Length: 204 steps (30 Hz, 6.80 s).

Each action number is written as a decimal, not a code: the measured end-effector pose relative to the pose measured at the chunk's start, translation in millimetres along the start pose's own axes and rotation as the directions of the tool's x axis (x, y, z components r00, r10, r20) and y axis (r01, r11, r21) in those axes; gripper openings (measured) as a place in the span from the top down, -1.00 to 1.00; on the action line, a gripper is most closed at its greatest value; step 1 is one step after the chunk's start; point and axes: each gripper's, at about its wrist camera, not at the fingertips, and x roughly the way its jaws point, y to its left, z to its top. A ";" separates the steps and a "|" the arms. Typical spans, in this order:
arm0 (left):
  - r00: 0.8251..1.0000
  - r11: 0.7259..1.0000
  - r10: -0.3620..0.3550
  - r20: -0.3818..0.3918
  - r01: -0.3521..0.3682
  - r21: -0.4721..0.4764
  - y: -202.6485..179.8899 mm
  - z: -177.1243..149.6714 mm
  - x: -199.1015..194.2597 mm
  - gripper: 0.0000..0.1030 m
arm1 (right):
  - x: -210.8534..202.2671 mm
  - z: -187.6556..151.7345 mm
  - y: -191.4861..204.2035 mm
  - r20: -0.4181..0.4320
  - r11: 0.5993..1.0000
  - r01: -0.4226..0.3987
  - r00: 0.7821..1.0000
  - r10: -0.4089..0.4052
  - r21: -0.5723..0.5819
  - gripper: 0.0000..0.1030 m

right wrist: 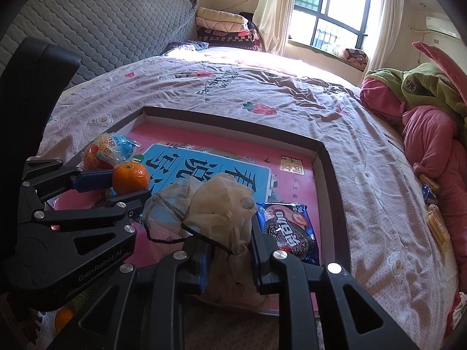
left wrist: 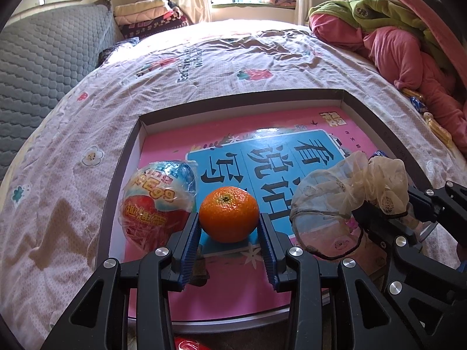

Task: Organize objects
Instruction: 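Lower the orange onto the blue book while the right tool lowers the bag into the tray, then open the right tool to release the bag while the left tool releases the orange, then withdraw both open tools back from the tray, then move the left tool toward the remaining orange while the right tool grasps the green ring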

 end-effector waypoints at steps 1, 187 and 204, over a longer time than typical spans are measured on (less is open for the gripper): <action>1.000 1.000 0.000 0.000 0.000 0.001 0.1 -0.1 -0.3 0.20 | 0.2 -0.6 0.1 -0.001 1.000 -0.003 1.000 0.003 -0.001 0.50; 0.989 0.988 -0.148 0.017 0.147 0.045 -8.9 -125.7 -111.5 -0.23 | -45.0 -45.3 16.6 -0.080 0.993 -0.103 0.991 0.108 0.062 -0.31; 0.992 0.991 -0.126 0.011 0.125 0.052 -14.5 -127.8 -102.3 -0.23 | -21.6 -46.4 27.3 -0.161 0.993 -0.077 0.983 0.090 0.086 0.04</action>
